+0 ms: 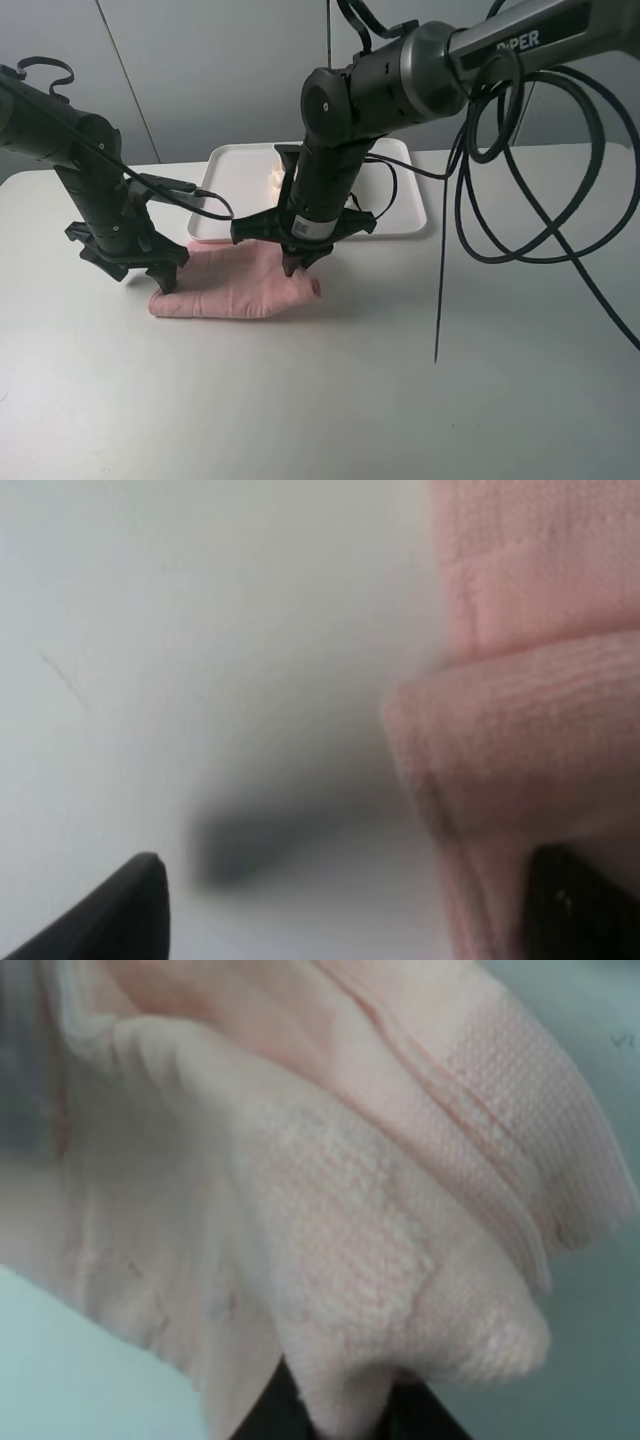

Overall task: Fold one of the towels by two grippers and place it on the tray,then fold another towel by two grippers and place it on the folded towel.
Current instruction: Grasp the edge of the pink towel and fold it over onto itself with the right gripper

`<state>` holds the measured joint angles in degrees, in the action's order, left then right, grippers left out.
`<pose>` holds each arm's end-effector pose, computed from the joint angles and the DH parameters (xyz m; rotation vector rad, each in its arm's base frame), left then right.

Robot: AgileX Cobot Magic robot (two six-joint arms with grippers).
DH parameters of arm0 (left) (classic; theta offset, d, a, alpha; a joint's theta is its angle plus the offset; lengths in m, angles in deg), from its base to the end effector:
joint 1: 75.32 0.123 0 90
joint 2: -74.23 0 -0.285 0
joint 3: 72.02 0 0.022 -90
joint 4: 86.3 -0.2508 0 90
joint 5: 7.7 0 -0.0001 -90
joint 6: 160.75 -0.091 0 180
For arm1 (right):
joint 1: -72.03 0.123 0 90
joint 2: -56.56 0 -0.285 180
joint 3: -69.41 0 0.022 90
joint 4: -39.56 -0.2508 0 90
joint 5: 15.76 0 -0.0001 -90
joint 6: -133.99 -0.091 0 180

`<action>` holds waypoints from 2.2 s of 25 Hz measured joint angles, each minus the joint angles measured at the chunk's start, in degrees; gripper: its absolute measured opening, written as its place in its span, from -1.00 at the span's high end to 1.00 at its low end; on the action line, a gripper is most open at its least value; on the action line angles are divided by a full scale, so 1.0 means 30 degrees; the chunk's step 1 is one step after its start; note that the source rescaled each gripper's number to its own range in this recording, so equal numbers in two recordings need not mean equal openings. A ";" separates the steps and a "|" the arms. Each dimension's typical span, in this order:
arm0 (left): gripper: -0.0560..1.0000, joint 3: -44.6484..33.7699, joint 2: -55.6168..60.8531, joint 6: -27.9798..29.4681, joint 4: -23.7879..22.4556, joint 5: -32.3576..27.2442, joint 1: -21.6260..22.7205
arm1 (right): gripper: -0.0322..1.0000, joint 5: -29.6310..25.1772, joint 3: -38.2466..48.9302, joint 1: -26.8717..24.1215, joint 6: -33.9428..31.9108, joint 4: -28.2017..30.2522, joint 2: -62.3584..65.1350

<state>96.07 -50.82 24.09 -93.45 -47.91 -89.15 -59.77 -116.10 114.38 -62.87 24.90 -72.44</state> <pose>0.3471 -0.0779 0.0974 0.3841 3.0533 0.1136 0.3006 0.2957 0.1373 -0.4213 2.9917 0.4234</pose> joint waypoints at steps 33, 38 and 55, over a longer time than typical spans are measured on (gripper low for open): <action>-0.83 0.0000 0.0000 -0.0163 0.0244 0.0000 0.0040 | 0.82 0.5213 -0.0047 0.0000 0.6688 -1.3555 -0.1790; -0.83 0.0000 0.0000 -0.0163 0.0275 0.0000 0.0040 | 0.82 0.5942 -0.0047 0.0175 0.8367 -1.5423 -0.1790; -0.84 0.0903 -0.0099 -0.0577 0.0402 -0.1490 0.0040 | 0.82 0.6919 -0.0047 0.1126 1.0257 -1.6981 -0.1790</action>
<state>98.77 -51.12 22.36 -92.24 -52.38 -89.03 -39.01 -116.24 117.75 -32.10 -26.04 -77.81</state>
